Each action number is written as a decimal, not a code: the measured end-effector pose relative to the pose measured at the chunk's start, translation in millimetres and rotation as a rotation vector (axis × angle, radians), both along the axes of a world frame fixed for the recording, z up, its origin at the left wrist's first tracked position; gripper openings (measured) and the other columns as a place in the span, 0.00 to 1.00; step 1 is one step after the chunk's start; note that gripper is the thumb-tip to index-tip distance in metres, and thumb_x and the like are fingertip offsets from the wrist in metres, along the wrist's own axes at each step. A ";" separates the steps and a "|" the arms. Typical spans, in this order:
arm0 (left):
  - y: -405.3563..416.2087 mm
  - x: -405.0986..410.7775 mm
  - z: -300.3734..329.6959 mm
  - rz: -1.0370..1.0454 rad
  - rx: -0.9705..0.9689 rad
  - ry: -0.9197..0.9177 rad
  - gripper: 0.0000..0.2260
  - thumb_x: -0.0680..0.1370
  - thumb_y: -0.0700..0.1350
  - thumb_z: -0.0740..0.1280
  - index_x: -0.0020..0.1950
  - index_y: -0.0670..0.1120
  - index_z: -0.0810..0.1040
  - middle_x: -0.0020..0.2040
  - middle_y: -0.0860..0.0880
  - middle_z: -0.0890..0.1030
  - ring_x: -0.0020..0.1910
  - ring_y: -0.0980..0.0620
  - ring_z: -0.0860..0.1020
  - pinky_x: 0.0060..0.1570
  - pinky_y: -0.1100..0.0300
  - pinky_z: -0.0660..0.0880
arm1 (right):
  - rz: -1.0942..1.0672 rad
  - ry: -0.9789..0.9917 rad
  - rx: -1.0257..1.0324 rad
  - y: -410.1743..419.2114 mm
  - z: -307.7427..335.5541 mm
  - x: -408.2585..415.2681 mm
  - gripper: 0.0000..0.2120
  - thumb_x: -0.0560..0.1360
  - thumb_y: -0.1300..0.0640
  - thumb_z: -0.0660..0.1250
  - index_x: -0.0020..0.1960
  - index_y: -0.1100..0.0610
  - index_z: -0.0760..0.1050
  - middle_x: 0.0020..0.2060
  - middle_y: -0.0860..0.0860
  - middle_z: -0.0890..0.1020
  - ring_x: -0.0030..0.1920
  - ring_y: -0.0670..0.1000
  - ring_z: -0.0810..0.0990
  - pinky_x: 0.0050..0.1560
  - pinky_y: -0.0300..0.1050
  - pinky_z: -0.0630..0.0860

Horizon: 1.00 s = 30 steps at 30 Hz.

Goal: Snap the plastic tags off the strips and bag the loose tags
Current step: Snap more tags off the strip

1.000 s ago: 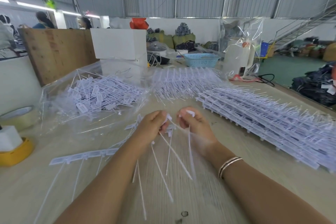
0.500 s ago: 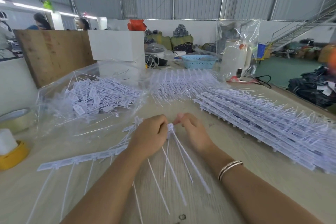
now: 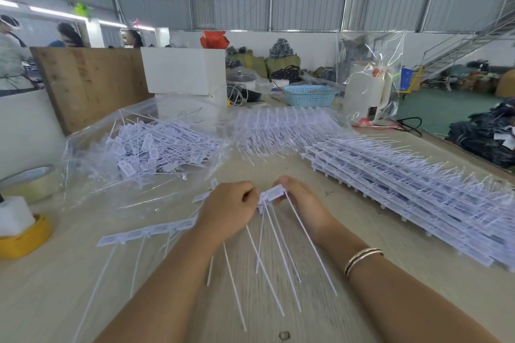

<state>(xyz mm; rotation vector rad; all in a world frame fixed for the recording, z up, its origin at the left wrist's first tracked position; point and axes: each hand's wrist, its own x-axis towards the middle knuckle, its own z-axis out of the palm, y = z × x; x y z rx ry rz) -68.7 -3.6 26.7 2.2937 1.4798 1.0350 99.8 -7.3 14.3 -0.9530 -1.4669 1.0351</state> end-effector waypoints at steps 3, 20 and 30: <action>-0.2 2.1 -1.2 -0.030 0.001 0.044 0.17 0.80 0.48 0.58 0.30 0.51 0.63 0.27 0.50 0.73 0.28 0.49 0.72 0.31 0.54 0.67 | 0.063 -0.008 -0.055 2.0 -1.2 1.7 0.20 0.74 0.42 0.60 0.33 0.54 0.78 0.33 0.52 0.79 0.40 0.49 0.77 0.52 0.42 0.69; 4.0 9.1 2.9 -0.188 -0.211 -0.440 0.16 0.82 0.44 0.57 0.35 0.49 0.74 0.22 0.60 0.73 0.24 0.65 0.71 0.30 0.73 0.66 | 0.125 0.034 0.093 -1.2 0.2 -8.6 0.11 0.78 0.58 0.62 0.38 0.58 0.73 0.29 0.45 0.76 0.34 0.45 0.72 0.42 0.32 0.70; -1.2 15.2 5.0 -0.189 -0.275 -0.588 0.16 0.82 0.45 0.57 0.35 0.47 0.72 0.22 0.57 0.69 0.23 0.62 0.67 0.29 0.70 0.66 | 0.102 0.080 0.145 -0.2 -1.8 -10.0 0.10 0.77 0.55 0.61 0.38 0.55 0.74 0.31 0.50 0.75 0.33 0.46 0.70 0.41 0.34 0.69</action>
